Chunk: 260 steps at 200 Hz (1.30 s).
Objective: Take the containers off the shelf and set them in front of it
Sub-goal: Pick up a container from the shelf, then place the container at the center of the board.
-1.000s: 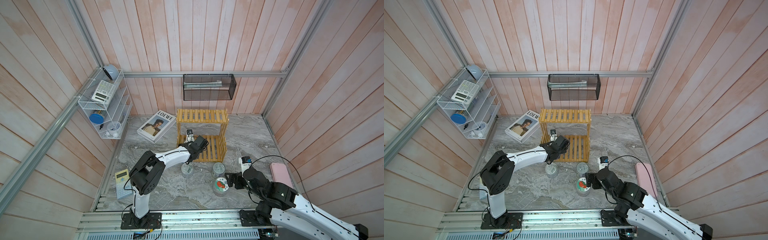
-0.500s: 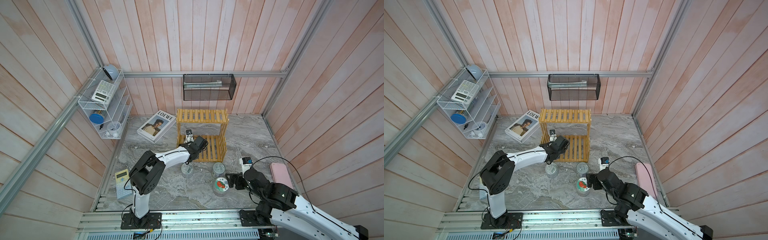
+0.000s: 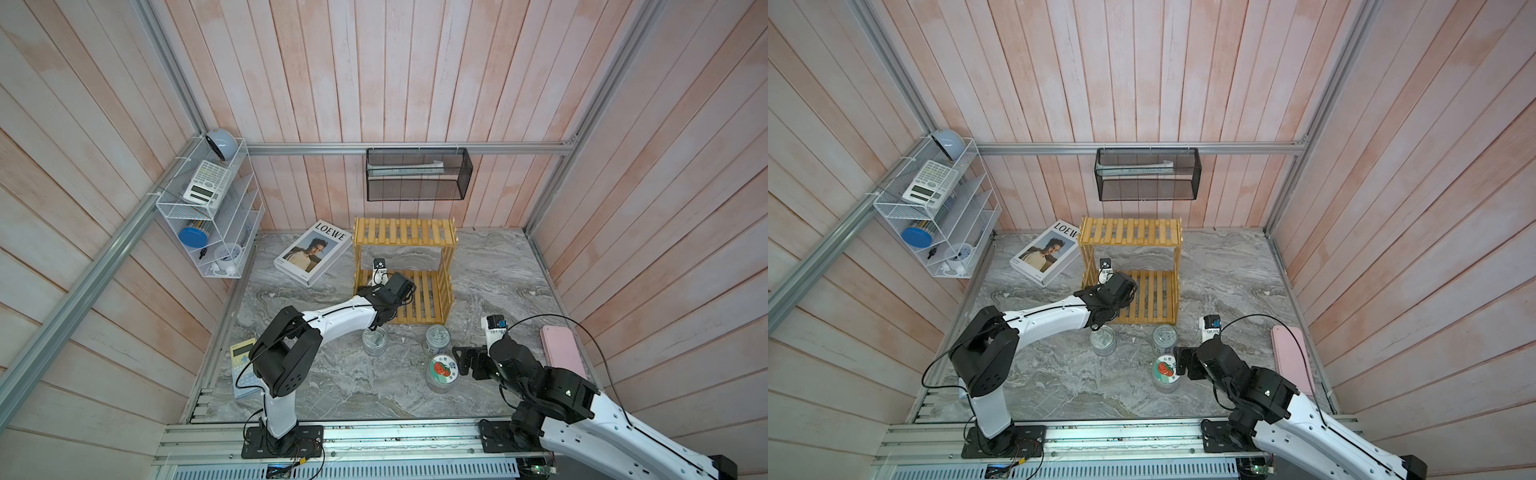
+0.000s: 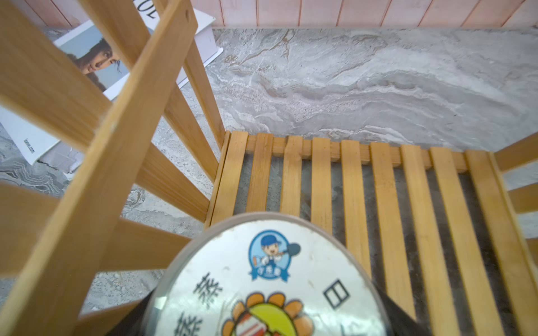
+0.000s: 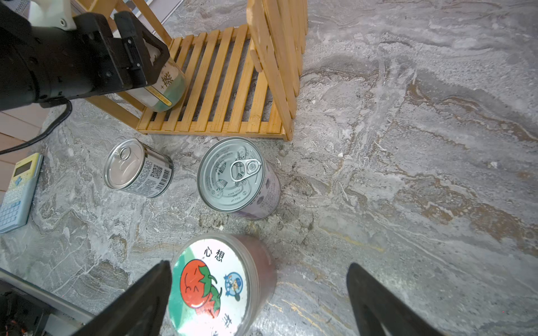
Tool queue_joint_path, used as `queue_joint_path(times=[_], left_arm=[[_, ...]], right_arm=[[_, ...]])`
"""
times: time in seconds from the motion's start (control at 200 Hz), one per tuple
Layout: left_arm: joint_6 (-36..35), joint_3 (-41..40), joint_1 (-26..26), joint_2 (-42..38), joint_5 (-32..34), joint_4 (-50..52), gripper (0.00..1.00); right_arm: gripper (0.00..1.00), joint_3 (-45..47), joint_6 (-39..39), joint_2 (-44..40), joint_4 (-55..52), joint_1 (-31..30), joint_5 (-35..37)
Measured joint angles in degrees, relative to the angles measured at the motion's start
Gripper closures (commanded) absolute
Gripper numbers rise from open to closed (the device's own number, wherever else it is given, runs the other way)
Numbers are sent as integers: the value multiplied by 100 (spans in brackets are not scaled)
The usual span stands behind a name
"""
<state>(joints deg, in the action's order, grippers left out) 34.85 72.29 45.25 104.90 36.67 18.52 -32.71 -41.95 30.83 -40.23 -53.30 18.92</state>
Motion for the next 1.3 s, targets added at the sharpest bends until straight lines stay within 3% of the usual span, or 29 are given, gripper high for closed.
queue_joint_path(times=[0.235, 0.495, 1.0, 1.3], left_arm=[[-149, -101, 225, -553, 7, 7, 45], [-271, -846, 566, -1499, -42, 11, 45], [-330, -2332, 1788, -3073, 133, 28, 45], [-459, -3176, 2391, -3477, 133, 7, 45]], right_arm=[[2, 0, 2, -22, -17, 63, -20], [2, 0, 2, -140, -57, 105, -44], [2, 0, 4, -94, -55, 129, -103], [2, 44, 2, -127, -55, 129, -107]])
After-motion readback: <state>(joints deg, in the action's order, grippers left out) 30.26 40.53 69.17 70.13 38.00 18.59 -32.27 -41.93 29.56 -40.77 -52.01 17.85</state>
